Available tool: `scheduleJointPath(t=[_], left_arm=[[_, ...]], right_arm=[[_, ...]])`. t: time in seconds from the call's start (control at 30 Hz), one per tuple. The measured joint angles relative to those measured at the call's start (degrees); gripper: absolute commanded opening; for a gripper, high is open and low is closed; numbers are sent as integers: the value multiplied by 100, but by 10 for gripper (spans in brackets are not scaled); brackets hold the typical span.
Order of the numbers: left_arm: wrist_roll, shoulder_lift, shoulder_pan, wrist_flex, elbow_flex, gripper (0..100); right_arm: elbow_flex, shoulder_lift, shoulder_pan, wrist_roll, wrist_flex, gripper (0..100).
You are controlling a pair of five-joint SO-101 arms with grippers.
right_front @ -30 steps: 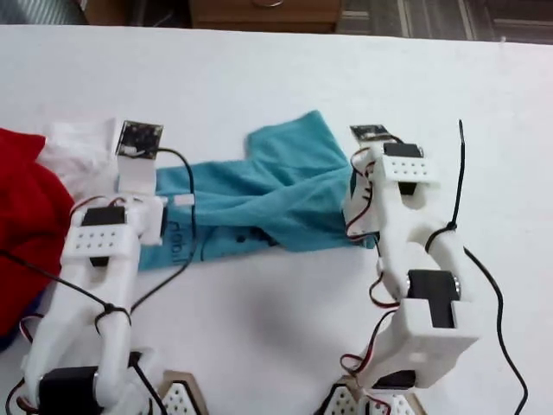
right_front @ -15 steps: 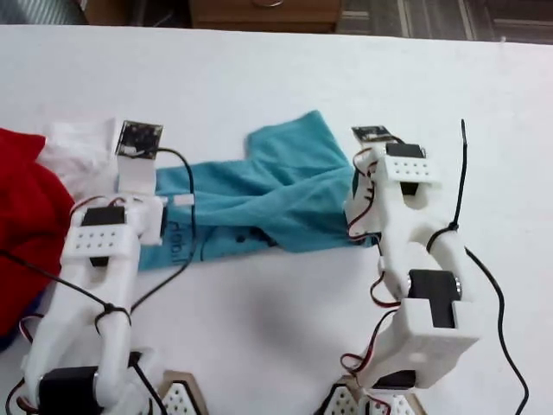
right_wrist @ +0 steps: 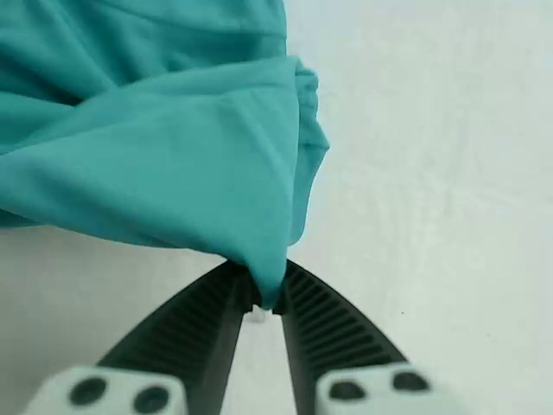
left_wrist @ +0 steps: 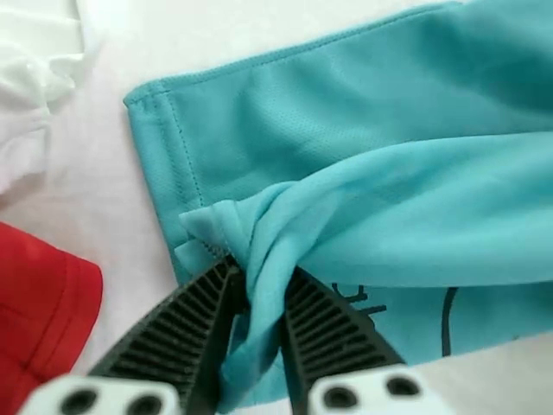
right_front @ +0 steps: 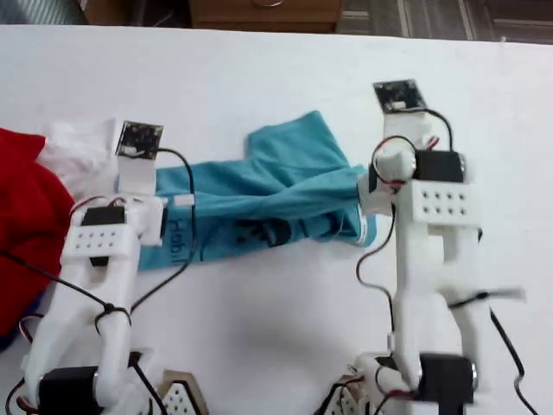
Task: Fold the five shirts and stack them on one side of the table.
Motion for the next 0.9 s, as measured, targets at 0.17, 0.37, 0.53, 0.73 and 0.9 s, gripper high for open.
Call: scheduleJointPath(t=[0.17,0.37,0.53,0.73,0.9], left_arm=[[0,0,141,1178,-826,25],[0,0,211,2857,-2532,25],[0,0,308,4114,-4176,25],[0,-18,360,4818,-5380,25],[0,-26,360,4993,-4985,26]], right_arm=[[0,-158,-9,0,-44,19],[-193,-158,299,0,-431,19],[-1073,-158,352,9,-519,19],[-1916,-158,352,9,-519,19],[-2022,-255,360,9,-413,19]])
